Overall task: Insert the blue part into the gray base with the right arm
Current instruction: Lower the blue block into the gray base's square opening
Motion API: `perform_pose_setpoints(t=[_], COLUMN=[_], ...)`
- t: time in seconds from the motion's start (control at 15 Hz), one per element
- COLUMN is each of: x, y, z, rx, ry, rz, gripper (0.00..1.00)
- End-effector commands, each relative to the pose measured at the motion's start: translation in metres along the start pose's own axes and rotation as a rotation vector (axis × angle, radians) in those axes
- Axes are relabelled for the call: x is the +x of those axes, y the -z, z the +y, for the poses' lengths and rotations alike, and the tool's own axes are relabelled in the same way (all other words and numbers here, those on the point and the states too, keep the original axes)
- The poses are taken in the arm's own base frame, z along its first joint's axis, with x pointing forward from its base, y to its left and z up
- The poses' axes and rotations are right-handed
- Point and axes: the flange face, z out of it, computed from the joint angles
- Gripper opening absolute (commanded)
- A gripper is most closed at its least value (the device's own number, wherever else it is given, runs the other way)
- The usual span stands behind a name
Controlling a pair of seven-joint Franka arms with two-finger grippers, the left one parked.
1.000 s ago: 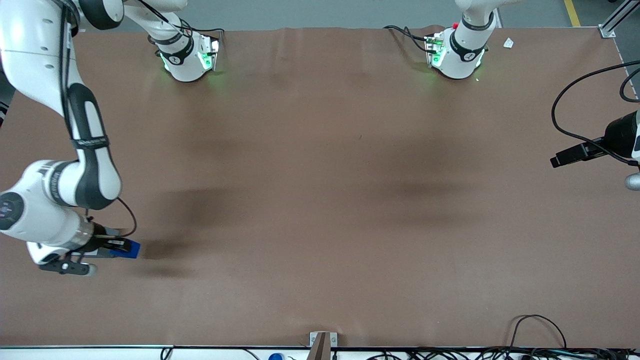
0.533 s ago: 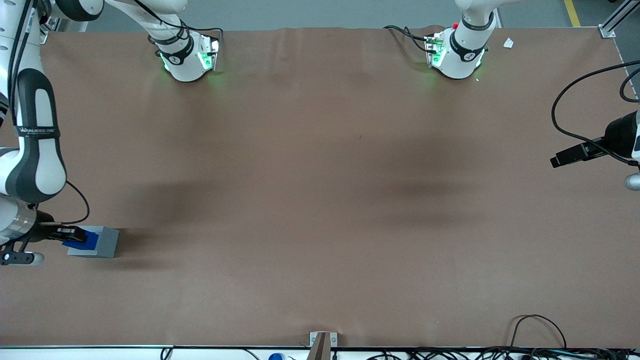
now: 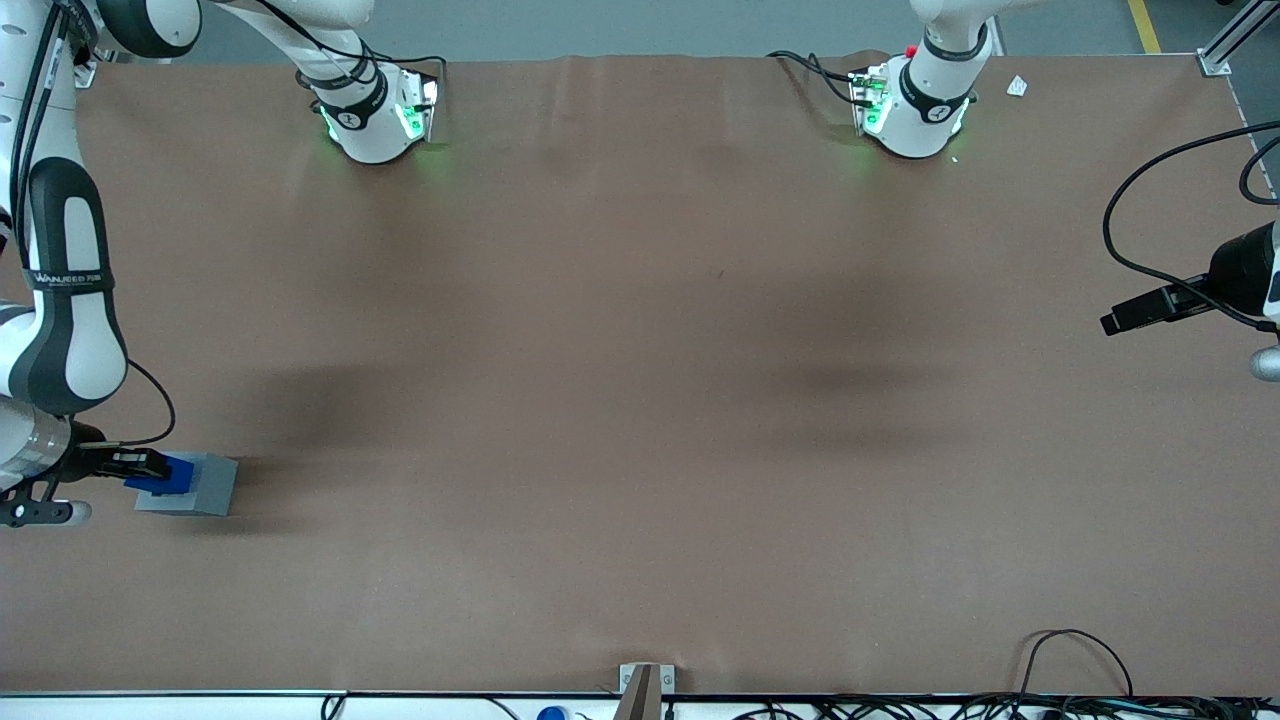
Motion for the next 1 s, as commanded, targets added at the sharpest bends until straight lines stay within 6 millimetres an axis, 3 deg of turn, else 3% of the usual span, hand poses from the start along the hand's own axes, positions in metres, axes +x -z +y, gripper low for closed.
perform_pose_setpoints(t=[0.0, 0.4, 0.93], x=[-0.002, -0.005, -0.003], y=[-0.009, -0.015, -0.018], z=[0.005, 0.016, 0.015], rx=[0.032, 0.049, 0.059], ry=[-0.012, -0.039, -0.053], rz=[0.007, 0.005, 0.012], gripper=[0.0, 0.0, 0.0])
